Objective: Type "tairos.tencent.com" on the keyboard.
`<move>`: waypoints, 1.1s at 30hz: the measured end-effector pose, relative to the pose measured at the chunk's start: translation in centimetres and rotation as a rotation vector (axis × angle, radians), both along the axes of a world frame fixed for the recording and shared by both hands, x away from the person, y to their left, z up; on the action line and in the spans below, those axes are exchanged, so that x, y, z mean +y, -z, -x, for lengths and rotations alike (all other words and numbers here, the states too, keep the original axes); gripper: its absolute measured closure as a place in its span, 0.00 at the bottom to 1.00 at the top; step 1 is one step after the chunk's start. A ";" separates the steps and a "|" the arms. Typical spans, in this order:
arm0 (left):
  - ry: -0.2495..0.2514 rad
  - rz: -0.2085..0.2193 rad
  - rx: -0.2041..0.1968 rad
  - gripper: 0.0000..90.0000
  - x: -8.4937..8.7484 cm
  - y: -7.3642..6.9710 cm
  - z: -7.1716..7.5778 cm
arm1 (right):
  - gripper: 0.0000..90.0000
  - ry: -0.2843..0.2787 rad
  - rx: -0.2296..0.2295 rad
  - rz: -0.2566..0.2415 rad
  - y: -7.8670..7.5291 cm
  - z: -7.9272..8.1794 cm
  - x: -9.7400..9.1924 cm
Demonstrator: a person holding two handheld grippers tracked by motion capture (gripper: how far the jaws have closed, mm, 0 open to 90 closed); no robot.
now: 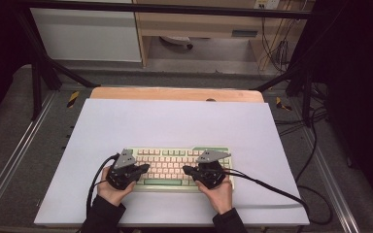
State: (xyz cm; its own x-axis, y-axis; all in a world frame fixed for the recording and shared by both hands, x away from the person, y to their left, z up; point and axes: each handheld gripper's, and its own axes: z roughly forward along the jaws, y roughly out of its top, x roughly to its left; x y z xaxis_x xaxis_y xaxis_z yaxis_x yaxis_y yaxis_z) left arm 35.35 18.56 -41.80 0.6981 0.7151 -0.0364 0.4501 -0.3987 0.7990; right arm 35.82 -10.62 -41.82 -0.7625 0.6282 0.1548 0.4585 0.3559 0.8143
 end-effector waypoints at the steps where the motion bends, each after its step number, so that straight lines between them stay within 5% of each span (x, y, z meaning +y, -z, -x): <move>1: -0.005 0.003 0.000 1.00 0.1 0.0 -0.1 | 1.00 -0.001 0.000 -0.001 0.0 0.0 0.0; 18: -0.065 -0.001 0.002 1.00 -0.4 1.0 -2.1 | 1.00 -0.004 0.003 -0.002 0.2 0.0 0.1; 33: -0.057 -0.031 0.013 1.00 -0.7 1.5 -2.2 | 1.00 -0.008 0.006 -0.001 0.3 0.1 0.2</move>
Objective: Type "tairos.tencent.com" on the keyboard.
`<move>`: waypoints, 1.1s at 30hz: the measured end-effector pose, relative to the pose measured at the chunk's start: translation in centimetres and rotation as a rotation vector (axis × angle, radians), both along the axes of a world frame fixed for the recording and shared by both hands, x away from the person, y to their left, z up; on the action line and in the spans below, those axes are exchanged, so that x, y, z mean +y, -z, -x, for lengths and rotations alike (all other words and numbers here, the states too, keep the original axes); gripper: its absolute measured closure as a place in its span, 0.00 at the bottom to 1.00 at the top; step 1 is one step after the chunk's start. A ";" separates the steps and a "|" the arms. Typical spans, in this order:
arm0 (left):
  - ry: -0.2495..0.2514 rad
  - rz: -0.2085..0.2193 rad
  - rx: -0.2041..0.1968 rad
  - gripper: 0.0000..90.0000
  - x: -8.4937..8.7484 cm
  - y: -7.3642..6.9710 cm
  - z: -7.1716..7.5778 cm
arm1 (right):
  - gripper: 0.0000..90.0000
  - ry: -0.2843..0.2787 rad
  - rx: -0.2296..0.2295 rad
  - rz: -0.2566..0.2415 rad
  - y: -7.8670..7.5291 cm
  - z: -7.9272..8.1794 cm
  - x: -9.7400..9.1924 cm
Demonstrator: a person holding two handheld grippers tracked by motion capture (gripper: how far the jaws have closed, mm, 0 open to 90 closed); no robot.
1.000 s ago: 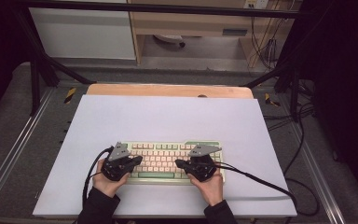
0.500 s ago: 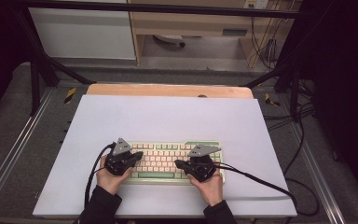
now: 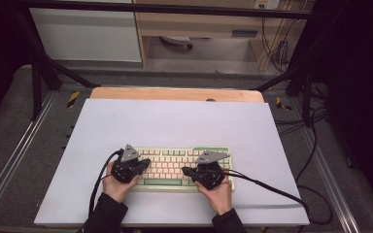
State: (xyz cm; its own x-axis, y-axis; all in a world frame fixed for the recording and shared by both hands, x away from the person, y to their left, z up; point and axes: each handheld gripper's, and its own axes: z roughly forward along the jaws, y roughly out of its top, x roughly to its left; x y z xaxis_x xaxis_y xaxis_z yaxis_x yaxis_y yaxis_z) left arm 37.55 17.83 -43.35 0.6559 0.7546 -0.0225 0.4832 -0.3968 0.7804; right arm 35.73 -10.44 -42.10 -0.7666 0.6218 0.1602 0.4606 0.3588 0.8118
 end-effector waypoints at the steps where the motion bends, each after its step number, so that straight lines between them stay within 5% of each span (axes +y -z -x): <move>1: 0.002 -0.001 0.000 1.00 0.0 0.0 0.0 | 1.00 -0.001 0.000 0.002 0.0 0.0 0.0; 15: 0.034 0.022 -0.014 1.00 1.1 -1.1 1.4 | 1.00 -0.006 0.011 -0.017 0.1 -0.1 0.5; 33: 0.034 0.049 -0.017 1.00 2.6 -1.6 2.2 | 1.00 -0.041 0.022 0.007 0.3 -0.4 3.4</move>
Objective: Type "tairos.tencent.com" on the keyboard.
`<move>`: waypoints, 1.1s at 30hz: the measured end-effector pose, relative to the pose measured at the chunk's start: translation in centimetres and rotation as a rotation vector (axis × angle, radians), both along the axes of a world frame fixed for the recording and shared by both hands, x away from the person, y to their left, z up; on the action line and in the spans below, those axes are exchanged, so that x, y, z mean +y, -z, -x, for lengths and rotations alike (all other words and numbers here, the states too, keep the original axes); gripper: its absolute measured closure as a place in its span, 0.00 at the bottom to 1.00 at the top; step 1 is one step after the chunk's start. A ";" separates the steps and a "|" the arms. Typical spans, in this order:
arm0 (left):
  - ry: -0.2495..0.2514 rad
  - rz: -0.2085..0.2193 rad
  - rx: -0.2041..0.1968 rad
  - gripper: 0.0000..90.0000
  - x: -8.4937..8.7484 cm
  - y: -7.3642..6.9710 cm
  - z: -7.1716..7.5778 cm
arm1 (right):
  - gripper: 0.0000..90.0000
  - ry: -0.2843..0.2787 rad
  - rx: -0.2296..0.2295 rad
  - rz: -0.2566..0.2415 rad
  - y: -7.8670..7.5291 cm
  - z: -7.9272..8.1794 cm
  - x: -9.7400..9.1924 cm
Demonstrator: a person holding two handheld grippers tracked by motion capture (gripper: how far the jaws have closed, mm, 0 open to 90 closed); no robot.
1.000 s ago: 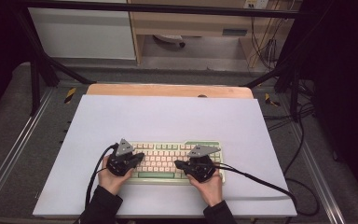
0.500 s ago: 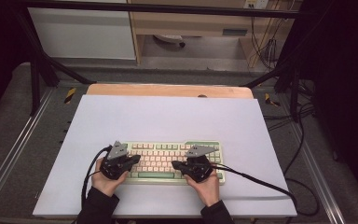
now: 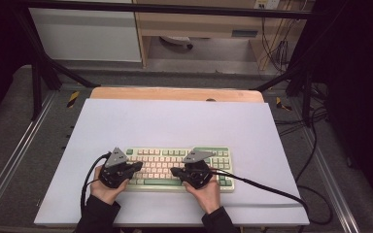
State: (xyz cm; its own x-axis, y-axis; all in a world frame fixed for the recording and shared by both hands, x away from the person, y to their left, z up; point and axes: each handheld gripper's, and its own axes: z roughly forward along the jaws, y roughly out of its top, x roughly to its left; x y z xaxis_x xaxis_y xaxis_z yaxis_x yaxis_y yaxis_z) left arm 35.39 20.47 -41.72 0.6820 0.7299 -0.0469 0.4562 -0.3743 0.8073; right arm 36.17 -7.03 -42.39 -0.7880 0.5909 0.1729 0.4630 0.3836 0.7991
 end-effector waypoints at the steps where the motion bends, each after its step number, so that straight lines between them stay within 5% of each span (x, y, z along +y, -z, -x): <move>1: -0.001 0.002 0.001 1.00 0.0 0.0 0.0 | 1.00 -0.003 0.001 0.003 0.1 0.0 0.1; 33: -0.011 0.010 0.003 1.00 0.6 -0.1 0.0 | 1.00 -0.024 0.027 0.026 1.2 -0.2 1.6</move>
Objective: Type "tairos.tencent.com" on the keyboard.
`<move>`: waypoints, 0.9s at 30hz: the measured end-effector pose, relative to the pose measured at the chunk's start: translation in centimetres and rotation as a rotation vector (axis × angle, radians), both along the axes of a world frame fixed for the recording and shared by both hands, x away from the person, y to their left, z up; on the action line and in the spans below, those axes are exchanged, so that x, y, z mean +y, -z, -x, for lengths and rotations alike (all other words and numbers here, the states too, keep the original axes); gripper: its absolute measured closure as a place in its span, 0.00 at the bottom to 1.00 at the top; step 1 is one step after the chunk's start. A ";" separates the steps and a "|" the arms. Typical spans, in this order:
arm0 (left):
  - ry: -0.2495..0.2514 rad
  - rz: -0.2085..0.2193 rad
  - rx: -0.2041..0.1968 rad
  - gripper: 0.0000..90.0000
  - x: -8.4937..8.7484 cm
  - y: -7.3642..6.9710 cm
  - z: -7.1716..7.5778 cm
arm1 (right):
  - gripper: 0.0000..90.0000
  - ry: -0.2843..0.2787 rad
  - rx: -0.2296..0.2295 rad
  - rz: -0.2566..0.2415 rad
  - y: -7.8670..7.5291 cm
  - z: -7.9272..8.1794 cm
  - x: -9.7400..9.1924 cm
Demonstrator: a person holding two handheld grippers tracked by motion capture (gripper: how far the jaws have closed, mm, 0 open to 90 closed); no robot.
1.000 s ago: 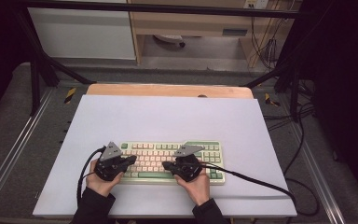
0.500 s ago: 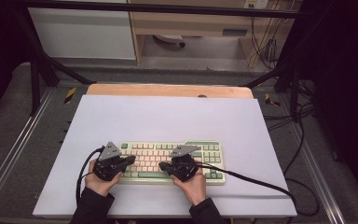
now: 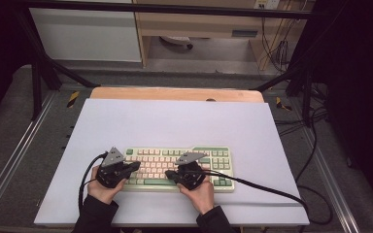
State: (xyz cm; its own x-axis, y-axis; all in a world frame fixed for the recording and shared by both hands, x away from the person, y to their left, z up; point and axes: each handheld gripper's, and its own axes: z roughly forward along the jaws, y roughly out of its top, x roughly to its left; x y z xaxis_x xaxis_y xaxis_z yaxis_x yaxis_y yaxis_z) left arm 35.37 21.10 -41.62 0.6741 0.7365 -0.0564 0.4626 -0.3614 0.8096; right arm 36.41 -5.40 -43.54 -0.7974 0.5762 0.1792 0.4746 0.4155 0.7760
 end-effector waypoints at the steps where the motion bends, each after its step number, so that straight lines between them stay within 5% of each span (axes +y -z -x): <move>1: 0.000 0.000 0.000 1.00 0.0 0.0 0.0 | 1.00 0.000 -0.001 -0.001 0.0 0.0 0.0; 12: 0.002 -0.001 -0.001 1.00 0.0 0.0 0.0 | 1.00 0.000 -0.005 0.011 0.3 0.1 0.1; 27: 0.014 -0.006 -0.008 1.00 -1.2 -0.2 0.2 | 1.00 0.026 -0.048 -0.014 -1.5 0.3 -2.1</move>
